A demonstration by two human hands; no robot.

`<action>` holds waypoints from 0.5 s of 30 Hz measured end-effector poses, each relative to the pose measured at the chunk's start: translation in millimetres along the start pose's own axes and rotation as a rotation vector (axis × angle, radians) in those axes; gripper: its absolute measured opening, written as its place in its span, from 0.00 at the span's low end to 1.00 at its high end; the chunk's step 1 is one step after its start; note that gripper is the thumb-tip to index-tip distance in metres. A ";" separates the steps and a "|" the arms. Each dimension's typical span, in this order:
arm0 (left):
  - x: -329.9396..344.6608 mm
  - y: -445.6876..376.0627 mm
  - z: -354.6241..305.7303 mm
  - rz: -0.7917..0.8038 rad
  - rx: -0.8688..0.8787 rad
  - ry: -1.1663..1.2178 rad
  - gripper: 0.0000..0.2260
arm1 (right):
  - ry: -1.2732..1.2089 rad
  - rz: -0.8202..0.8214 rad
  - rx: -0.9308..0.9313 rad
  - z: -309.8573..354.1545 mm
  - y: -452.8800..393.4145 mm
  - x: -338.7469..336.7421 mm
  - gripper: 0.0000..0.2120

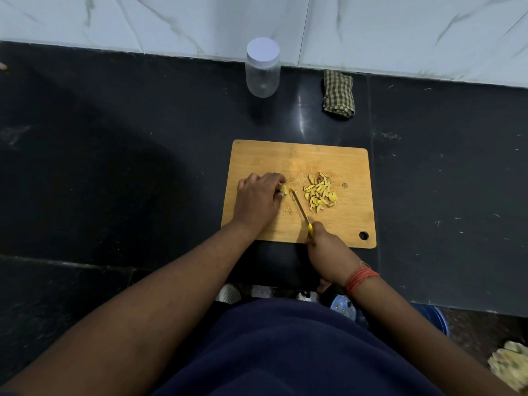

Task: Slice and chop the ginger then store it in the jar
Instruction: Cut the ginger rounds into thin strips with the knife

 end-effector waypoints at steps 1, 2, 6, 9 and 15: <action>0.3 0.1 0.2 0.003 0.000 0.006 0.11 | -0.021 0.007 0.008 3.2 -1.2 -1.6 0.17; 0.2 0.3 0.3 0.005 0.001 0.011 0.12 | -0.037 0.019 0.019 6.6 -3.9 -2.5 0.16; 0.0 0.5 0.2 0.015 -0.001 0.016 0.12 | -0.209 0.049 0.068 19.9 -15.4 -3.7 0.16; -0.4 0.3 0.0 0.020 -0.008 0.025 0.12 | -0.234 0.056 0.070 27.5 -20.1 -1.9 0.19; -1.3 0.9 1.3 0.010 -0.024 0.058 0.12 | -0.253 0.069 0.092 31.7 -21.0 1.0 0.21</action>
Point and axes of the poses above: each hand's wrist, its own y-axis away from the middle knuckle, its own x-axis out of the palm, z = x × y, the point moved 7 cm from there along -y, towards the middle knuckle, and after that the axes turned 5 degrees about -y, right-handed, at the moved point
